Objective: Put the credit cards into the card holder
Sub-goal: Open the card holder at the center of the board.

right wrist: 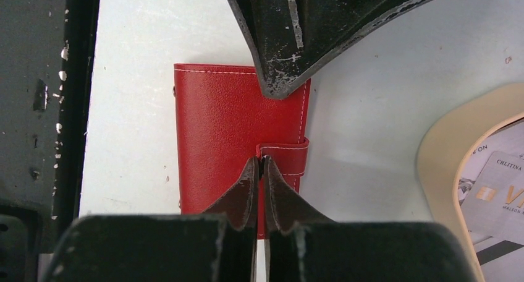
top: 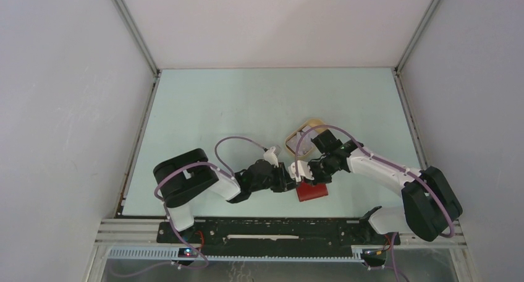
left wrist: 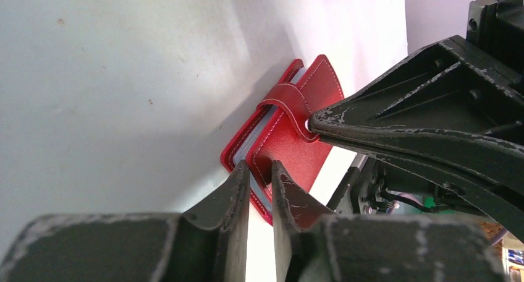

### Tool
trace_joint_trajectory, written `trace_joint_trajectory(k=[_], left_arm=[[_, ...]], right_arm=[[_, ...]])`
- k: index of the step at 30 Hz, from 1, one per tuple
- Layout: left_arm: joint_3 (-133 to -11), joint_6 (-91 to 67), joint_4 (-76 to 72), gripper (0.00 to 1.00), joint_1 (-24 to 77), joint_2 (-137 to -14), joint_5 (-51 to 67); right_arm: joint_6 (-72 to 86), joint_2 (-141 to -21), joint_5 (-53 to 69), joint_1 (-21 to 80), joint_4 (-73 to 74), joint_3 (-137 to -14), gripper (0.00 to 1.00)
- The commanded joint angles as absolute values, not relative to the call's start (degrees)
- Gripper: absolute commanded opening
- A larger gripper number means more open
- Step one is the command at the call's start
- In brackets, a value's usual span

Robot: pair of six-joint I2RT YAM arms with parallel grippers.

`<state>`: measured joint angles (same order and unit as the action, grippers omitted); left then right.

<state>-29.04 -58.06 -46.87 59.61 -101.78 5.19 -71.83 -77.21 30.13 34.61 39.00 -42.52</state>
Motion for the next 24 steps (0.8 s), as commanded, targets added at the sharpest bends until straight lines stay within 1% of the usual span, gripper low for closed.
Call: trace_joint_trajectory(k=[1,3,8,16,24], left_arm=[[-32.13,-57.02,-48.87,0.16,59.94,-103.4,6.49],[-32.33,-56.55,-48.87,0.1,59.94,-103.93,6.59],[-31.96,-53.64,-47.86,0.0,59.94,-103.04,5.77],[-32.83,-49.17,-43.14,0.0,59.88,-101.6,5.95],[-33.52,-45.72,-41.65,0.0,59.51,-100.26,7.42]], right_arm=[[-70.82,-76.58,30.61,35.2,39.44,-43.86,0.0],[-69.9,-76.24,31.35,34.93,39.52,-44.3,0.0],[-65.78,-75.92,32.06,32.87,38.76,-45.74,0.0],[-58.15,-75.97,31.56,28.31,35.97,-47.47,0.0],[-51.7,-77.16,30.97,25.6,35.31,-49.66,0.0]])
